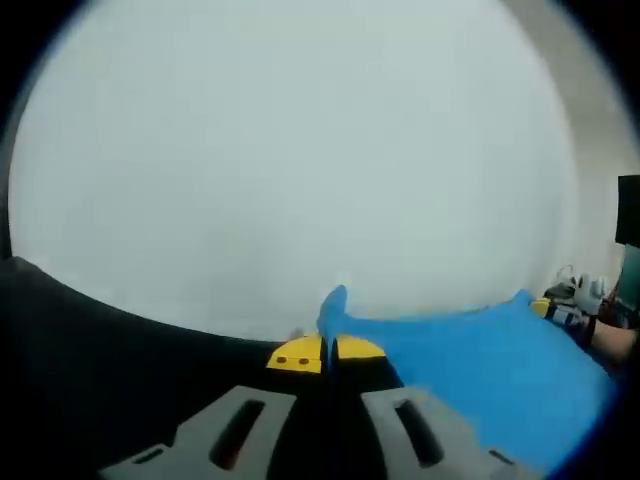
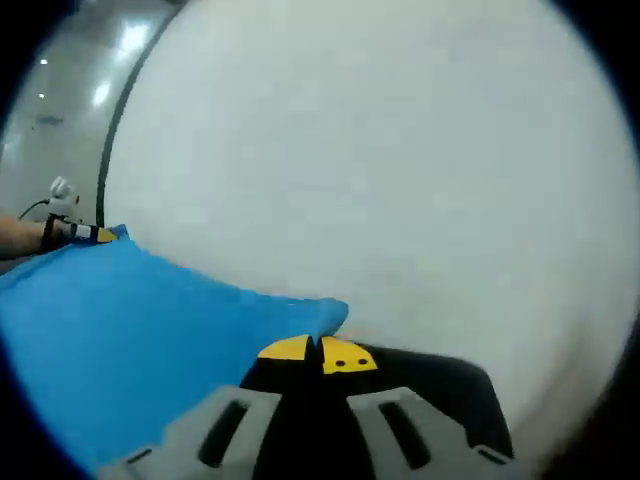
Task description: Spread out the cloth and fold it
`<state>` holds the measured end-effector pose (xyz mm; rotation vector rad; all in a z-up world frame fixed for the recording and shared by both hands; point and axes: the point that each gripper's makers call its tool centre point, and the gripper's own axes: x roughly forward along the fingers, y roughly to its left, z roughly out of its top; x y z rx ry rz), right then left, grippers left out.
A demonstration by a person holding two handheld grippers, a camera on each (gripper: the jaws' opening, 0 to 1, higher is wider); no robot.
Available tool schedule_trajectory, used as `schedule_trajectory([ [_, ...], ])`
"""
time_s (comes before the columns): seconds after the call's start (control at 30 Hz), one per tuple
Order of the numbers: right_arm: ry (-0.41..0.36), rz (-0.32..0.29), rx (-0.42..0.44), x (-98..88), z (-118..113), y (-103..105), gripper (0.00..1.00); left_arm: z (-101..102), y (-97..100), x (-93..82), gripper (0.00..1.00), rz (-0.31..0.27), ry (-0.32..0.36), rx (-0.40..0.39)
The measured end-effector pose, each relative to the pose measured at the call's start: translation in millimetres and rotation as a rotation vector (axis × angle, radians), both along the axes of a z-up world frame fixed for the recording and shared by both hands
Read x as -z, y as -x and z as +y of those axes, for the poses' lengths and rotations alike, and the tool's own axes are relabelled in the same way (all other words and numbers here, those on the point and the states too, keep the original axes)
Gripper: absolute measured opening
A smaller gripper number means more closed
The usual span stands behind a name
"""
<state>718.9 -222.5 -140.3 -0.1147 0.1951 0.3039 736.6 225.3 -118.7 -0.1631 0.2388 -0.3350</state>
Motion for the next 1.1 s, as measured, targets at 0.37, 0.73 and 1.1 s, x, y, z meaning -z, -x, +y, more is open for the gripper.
schedule_trajectory([
  [0.37,0.060,-0.003,0.019,19.9,15,2,0.02,5,-2.3,46.1,0.00,-0.075,-0.414,-0.063],
  [0.73,-0.616,-0.002,0.334,-9.7,-68,6,0.19,61,54.8,-29.3,0.14,-0.051,0.362,-0.107],
  [1.1,-0.503,-0.178,-0.020,-159.6,7,108,0.09,89,207.0,-147.1,0.16,-0.290,0.257,0.007],
])
